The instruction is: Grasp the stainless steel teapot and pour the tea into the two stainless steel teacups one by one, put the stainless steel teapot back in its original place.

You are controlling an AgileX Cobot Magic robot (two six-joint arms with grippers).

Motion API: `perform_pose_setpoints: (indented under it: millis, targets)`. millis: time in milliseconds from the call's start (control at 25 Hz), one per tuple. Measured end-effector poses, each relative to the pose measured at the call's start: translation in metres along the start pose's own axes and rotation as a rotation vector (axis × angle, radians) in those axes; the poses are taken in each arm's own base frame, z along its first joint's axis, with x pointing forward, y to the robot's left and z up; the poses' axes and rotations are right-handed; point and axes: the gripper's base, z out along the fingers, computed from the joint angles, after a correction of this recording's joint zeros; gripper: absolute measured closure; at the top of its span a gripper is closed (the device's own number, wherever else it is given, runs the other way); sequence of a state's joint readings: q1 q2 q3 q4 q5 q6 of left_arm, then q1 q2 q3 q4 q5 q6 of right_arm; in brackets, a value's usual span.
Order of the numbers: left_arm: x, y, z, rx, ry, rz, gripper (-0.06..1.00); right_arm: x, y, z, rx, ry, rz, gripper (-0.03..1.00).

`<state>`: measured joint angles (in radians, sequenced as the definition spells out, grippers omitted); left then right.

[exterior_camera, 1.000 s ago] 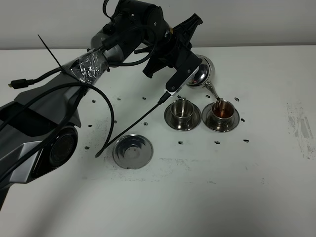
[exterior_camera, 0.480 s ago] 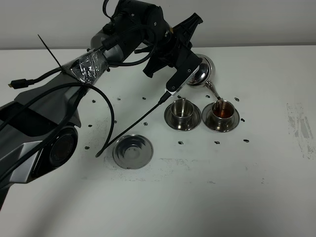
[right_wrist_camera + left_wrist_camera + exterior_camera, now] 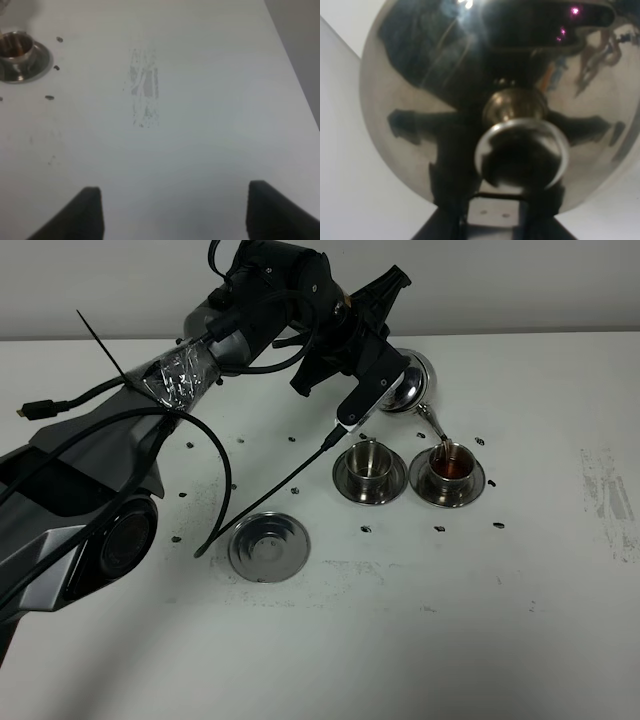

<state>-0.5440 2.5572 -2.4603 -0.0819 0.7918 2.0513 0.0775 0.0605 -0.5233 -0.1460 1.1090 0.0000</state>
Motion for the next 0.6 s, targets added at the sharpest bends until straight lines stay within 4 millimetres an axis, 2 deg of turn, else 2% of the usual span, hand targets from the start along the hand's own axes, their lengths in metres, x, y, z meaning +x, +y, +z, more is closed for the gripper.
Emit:
perform_pose_setpoints:
  millis: [600]
  targets:
    - [0.0006,0.001,0.0,-0.011,0.007,0.001,0.76,0.0,0.0,0.0,0.0,0.0,0.0,0.38]
